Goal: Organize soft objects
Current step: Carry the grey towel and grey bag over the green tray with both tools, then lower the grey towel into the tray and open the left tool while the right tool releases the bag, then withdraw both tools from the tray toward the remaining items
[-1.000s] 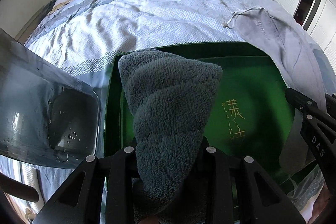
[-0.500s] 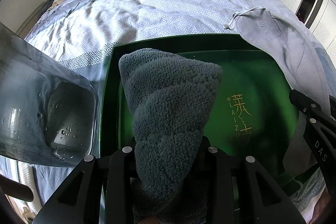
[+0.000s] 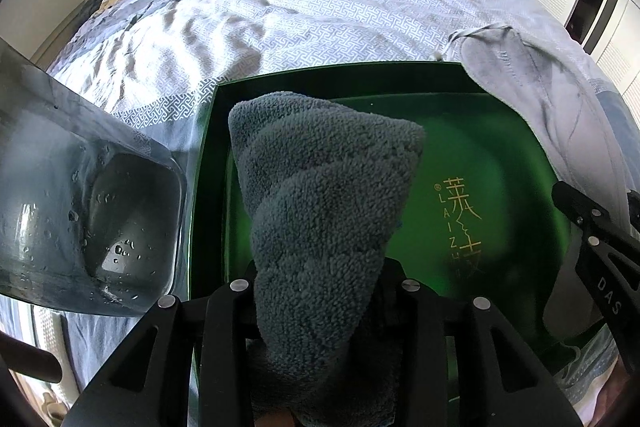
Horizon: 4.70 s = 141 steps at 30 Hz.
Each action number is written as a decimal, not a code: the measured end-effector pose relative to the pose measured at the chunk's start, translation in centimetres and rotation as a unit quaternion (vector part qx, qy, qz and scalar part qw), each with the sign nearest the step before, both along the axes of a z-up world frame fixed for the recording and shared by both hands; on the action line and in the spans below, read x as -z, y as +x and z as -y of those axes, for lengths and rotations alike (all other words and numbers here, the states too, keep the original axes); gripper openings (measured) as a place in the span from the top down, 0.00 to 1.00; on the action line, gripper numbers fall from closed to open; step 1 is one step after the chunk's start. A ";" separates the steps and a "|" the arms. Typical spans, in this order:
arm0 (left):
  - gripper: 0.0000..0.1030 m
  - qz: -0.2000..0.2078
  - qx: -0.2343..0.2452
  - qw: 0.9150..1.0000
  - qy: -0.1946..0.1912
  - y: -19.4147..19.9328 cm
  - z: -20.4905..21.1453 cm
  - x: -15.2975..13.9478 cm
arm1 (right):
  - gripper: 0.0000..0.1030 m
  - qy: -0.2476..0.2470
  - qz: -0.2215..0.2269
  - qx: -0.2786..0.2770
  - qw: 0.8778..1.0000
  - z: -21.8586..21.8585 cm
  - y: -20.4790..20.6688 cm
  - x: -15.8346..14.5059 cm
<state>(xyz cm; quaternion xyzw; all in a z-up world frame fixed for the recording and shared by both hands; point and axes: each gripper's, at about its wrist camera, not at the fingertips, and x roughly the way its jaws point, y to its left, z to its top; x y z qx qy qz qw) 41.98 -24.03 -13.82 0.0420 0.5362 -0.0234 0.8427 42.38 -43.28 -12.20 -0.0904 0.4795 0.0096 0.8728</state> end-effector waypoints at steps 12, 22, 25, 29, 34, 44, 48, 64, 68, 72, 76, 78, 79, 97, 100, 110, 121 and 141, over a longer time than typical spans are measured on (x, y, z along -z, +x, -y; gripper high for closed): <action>0.69 0.013 0.005 1.000 -0.012 -0.5 -0.2 -0.5 | 0.21 0.007 0.034 0.006 0.999 -0.2 -1.1 -1.5; 0.67 0.018 0.006 1.000 -0.012 -0.9 -0.4 -1.0 | 0.17 0.007 0.055 0.012 0.998 -0.2 -2.3 -2.9; 0.66 0.024 0.007 1.000 -0.010 -1.1 -0.4 -1.4 | 0.14 0.008 0.060 0.012 0.998 -0.2 -2.6 -3.3; 0.66 0.030 0.007 1.000 -0.005 -1.4 -0.3 -1.8 | 0.09 0.008 0.071 0.013 0.997 -0.2 -3.2 -4.0; 0.65 0.040 0.007 0.999 0.002 -1.8 -0.2 -2.3 | 0.05 0.007 0.079 0.016 0.997 -0.2 -3.9 -4.9; 0.62 0.063 0.002 0.998 0.018 -2.4 0.2 -3.3 | 0.02 0.006 0.090 0.020 0.996 0.0 -5.0 -5.9; 0.57 0.073 -0.002 0.997 0.036 -2.7 0.6 -3.7 | 0.00 0.009 0.090 0.017 0.996 0.0 -5.1 -6.1; 0.51 0.046 -0.027 0.998 0.047 -0.3 0.3 -1.9 | 0.00 -0.003 0.083 0.015 0.996 -0.2 -4.2 -5.5; 0.51 0.061 -0.029 0.996 0.054 -0.1 0.3 -2.4 | 0.00 0.000 0.086 0.019 0.996 0.0 -4.0 -5.5; 0.39 0.073 -0.025 0.995 0.060 0.0 0.7 -2.8 | 0.00 0.001 0.086 0.018 0.996 -0.1 -4.1 -5.3; 0.17 0.075 -0.028 0.995 0.057 -0.1 0.7 -3.0 | 0.00 0.001 0.088 0.018 0.996 0.0 -4.2 -5.4; 0.16 0.079 -0.027 0.995 0.054 -0.2 0.6 -3.1 | 0.00 0.001 0.089 0.020 0.996 0.1 -4.2 -5.5; 0.16 0.080 -0.027 0.995 0.055 -0.2 0.7 -3.2 | 0.00 0.000 0.090 0.022 0.996 0.2 -4.3 -5.6; 0.16 0.102 -0.005 0.995 0.015 -3.2 2.4 -5.6 | 0.00 -0.018 0.111 0.047 0.992 0.5 -5.6 -7.5; 0.16 0.104 -0.004 0.995 -0.006 -4.1 2.1 -6.1 | 0.00 -0.023 0.117 0.053 0.991 0.7 -6.3 -8.0; 0.17 0.115 0.009 0.992 -0.052 -8.0 1.7 -8.9 | 0.00 -0.029 0.131 0.065 0.989 0.9 -9.8 -10.5; 0.02 0.144 0.037 0.986 -0.075 -15.4 -1.3 -14.6 | 0.00 -0.025 0.148 0.053 0.987 -1.0 -17.9 -14.2; 0.01 0.164 0.061 0.983 -0.054 -27.0 -11.4 -17.8 | 0.00 0.005 0.176 0.014 0.984 -9.5 -33.3 -18.7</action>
